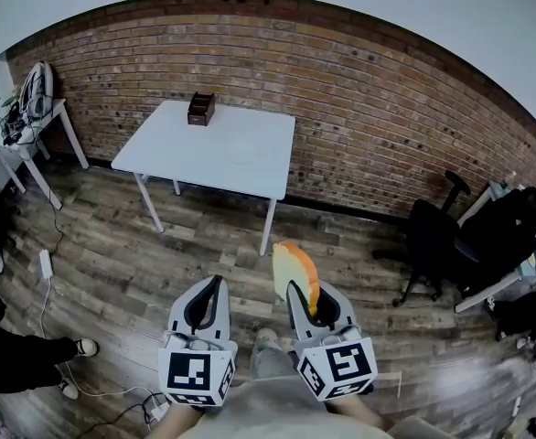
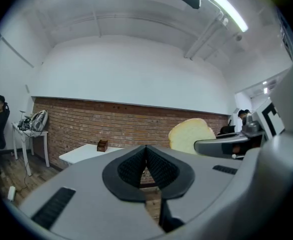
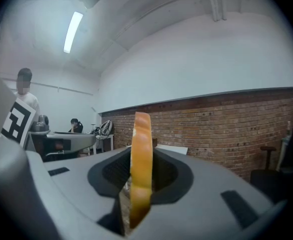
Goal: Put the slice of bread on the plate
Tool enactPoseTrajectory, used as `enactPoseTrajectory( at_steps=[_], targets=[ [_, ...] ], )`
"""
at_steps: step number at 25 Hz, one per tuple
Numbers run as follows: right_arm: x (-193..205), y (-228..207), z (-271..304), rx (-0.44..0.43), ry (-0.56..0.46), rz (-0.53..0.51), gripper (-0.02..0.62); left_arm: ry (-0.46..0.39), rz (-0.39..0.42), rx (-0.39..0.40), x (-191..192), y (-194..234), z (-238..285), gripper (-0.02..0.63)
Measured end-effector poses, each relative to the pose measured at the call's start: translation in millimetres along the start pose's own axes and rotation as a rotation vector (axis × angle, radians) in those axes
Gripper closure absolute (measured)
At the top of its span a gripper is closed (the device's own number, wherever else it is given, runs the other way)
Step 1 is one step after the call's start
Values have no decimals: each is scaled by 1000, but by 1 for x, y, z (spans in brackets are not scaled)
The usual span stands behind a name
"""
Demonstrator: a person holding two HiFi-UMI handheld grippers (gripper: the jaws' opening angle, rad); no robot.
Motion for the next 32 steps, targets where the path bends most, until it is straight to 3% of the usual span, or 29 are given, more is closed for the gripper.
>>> enactPoseTrajectory(
  at_steps=[10,14,24,32],
  targets=[
    [5,-37,95,-21,-47,8,499,-13,15,-38,12,40,78,595],
    [3,-70,163,-40,-16,10,499,3,-5,-57,17,65,144,595],
    [-39,-161,348,-86,-3,-33,499,-23,-6,-92,-22,129,339,595],
    [-46,-200,432,-116,9,-24,499,-11,-2,-115,-35,160,426,595]
  ],
)
Point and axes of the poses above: the fingertips, and each gripper's own axes: z forward along the fingers, y to its left, x out of its underside, the point moved 10 cm from there along -z, backward along the fingers, and after that the axes turned 2 degrees about x, right-handed, at the moved point
